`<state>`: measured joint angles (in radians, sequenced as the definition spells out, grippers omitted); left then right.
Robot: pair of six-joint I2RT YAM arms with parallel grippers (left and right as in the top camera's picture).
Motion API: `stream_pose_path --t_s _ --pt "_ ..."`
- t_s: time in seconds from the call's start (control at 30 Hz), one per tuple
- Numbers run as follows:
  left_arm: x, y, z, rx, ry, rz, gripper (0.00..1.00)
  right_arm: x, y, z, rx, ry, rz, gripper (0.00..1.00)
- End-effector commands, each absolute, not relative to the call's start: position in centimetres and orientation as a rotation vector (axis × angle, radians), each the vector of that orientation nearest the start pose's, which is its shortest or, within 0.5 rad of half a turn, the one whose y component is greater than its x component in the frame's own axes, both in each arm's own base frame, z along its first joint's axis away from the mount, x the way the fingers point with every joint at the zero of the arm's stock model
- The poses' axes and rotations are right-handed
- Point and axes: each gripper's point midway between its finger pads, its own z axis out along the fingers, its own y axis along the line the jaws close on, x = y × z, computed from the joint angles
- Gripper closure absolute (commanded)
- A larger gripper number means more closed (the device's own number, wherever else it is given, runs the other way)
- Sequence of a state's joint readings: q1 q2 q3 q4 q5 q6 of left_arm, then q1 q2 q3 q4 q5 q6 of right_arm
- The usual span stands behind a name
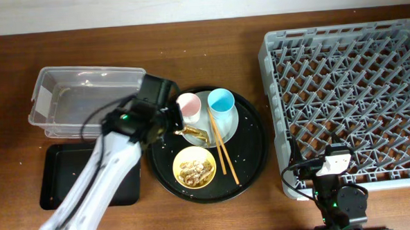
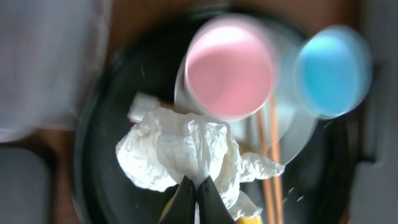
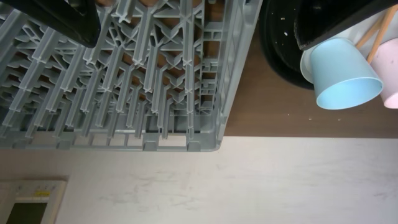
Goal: Sort waste into correct bins and load items into the dishwasher rack
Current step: 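Grasp the white tissue with the left gripper and drop it into the clear bin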
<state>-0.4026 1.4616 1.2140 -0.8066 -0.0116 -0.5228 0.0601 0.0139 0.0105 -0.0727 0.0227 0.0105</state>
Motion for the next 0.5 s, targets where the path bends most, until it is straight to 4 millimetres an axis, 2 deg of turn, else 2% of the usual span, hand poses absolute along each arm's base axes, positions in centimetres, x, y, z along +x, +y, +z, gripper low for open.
stream_pose_path --t_s 0.0,0.1,0.17,0.2,0.33,0.47 --pt "34.8 -9.8 21.5 -0.243 2.449 -0.117 0.99 24.6 1.0 15.5 -0.021 1.652 0.027 0.02" --pt "35.1 -7.0 22.6 -0.323 2.390 -0.035 0.99 24.6 1.0 15.5 -0.022 1.652 0.026 0.02" --pt "35.5 -4.5 22.6 -0.398 2.366 0.053 1.00 24.6 1.0 15.5 -0.022 1.652 0.026 0.02" --pt "36.0 -2.9 22.1 -0.450 2.356 0.108 0.99 24.6 1.0 15.5 -0.021 1.652 0.027 0.02" --pt "37.7 -0.6 20.2 -0.530 2.365 0.163 0.99 24.6 1.0 15.5 -0.021 1.652 0.027 0.02" --pt "39.3 2.2 16.6 -0.622 2.412 0.234 0.99 24.6 1.0 15.5 -0.022 1.652 0.026 0.02"
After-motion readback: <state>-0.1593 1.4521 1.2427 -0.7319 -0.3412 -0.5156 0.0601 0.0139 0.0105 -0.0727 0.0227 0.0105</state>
